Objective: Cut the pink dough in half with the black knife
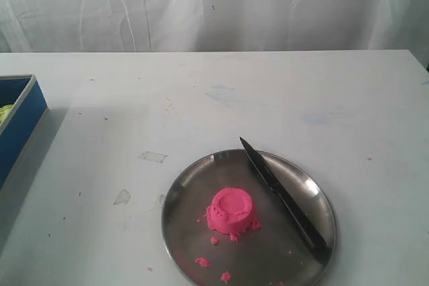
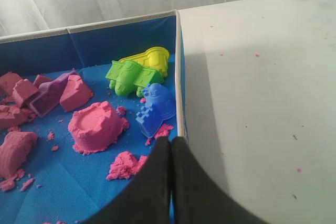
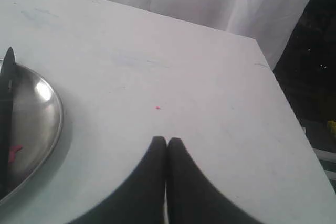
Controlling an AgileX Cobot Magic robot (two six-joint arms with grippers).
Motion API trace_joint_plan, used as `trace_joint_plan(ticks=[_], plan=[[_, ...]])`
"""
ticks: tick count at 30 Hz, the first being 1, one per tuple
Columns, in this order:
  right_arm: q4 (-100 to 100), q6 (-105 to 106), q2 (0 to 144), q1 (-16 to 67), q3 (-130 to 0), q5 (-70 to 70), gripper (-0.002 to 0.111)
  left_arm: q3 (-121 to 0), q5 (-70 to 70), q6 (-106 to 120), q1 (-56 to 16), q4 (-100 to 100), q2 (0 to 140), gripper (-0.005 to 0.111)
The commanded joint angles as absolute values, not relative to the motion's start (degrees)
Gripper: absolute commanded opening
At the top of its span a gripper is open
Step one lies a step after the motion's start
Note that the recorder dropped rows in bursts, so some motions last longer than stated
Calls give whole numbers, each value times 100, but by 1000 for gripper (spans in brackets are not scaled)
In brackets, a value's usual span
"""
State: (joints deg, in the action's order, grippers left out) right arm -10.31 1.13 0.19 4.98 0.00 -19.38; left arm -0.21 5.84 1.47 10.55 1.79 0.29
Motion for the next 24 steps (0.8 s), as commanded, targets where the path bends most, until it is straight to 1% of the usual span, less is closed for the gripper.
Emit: trace_joint_plan(ticks=[1,24], plan=[[-1030,133,0,461,0,-1921,0,0,565,148,1063,174,0,0],[-1030,133,0,461,0,-1960,0,0,565,148,1063,174,0,0]])
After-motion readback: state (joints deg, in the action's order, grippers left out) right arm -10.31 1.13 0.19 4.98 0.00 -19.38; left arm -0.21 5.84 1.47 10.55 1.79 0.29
